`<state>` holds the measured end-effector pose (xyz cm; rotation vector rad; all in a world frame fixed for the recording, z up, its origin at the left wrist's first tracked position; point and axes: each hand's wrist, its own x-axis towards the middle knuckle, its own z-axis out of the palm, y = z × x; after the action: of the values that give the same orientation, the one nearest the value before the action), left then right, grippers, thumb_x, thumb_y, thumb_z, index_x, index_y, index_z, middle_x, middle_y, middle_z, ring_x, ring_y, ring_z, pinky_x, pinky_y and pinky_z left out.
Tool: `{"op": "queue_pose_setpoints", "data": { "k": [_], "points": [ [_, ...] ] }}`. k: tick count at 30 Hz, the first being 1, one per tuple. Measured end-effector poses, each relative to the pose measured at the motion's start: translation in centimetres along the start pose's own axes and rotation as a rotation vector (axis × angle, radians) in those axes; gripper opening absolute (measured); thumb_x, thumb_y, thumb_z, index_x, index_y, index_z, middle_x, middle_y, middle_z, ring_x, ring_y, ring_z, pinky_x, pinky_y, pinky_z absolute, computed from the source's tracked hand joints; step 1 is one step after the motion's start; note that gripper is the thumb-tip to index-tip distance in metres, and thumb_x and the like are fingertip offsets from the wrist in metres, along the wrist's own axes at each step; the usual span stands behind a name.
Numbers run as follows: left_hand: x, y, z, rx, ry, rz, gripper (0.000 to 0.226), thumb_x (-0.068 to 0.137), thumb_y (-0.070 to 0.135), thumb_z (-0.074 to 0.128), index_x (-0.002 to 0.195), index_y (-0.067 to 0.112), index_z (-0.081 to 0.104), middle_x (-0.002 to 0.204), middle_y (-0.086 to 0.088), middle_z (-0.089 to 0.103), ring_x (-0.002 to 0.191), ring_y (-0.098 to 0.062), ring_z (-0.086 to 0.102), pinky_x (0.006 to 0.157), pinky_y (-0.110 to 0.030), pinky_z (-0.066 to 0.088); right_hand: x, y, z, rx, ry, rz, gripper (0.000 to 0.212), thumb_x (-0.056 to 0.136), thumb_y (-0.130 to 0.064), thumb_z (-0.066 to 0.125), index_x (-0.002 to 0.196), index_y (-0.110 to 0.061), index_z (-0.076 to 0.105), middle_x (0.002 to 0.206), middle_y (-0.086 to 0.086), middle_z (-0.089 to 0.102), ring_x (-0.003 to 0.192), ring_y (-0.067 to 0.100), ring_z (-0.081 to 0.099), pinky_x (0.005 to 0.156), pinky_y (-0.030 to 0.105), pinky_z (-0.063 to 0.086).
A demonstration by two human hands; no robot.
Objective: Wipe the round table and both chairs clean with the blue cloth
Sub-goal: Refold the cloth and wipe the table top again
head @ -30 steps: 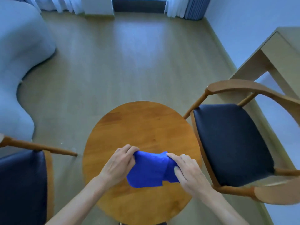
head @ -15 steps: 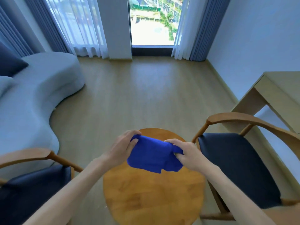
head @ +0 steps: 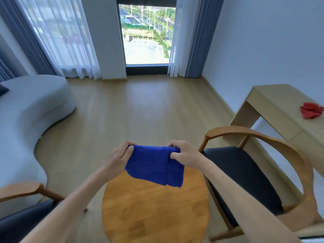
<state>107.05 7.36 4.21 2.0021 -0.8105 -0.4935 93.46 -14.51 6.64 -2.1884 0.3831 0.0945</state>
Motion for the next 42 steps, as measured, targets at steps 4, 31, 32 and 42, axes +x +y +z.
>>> {"op": "queue_pose_setpoints", "data": {
  "k": [4, 31, 32, 42],
  "points": [
    [-0.5, 0.2, 0.0, 0.001, -0.07, -0.015, 0.015, 0.089, 0.028, 0.062, 0.098, 0.034, 0.053, 0.097, 0.008, 0.062, 0.09, -0.01, 0.059, 0.072, -0.022, 0.045, -0.9, 0.1, 0.2, 0.05, -0.024, 0.04, 0.017, 0.082, -0.012, 0.058, 0.096, -0.02, 0.063, 0.09, 0.0, 0.069, 0.089, 0.021, 0.065, 0.083, 0.047, 0.056],
    [-7.6, 0.9, 5.3, -0.054, 0.016, -0.144, 0.01, 0.082, 0.012, 0.067, 0.09, 0.014, 0.061, 0.087, -0.006, 0.066, 0.075, -0.013, 0.059, 0.071, -0.032, 0.051, -4.6, 6.1, 1.2, -0.341, -0.016, -0.208, 0.017, 0.097, -0.029, 0.052, 0.111, -0.023, 0.06, 0.092, -0.004, 0.069, 0.084, 0.014, 0.064, 0.077, 0.038, 0.056],
    [-8.1, 0.3, 5.7, -0.016, 0.013, -0.154, 0.01, 0.083, 0.01, 0.066, 0.09, 0.016, 0.061, 0.086, -0.004, 0.066, 0.073, -0.011, 0.058, 0.07, -0.029, 0.05, -4.8, 6.3, 1.6, -0.375, -0.018, -0.22, 0.017, 0.097, -0.029, 0.051, 0.111, -0.023, 0.06, 0.093, -0.004, 0.069, 0.083, 0.014, 0.063, 0.077, 0.038, 0.056],
    [-11.2, -6.6, 10.5, 0.003, -0.124, -0.348, 0.018, 0.087, 0.014, 0.061, 0.091, 0.031, 0.062, 0.085, 0.011, 0.066, 0.078, -0.006, 0.061, 0.072, -0.023, 0.051, -6.4, 12.0, 7.8, -0.328, -0.267, 0.011, 0.016, 0.097, -0.024, 0.049, 0.108, -0.028, 0.062, 0.098, -0.011, 0.066, 0.088, 0.008, 0.061, 0.08, 0.034, 0.055]
  ]
}}
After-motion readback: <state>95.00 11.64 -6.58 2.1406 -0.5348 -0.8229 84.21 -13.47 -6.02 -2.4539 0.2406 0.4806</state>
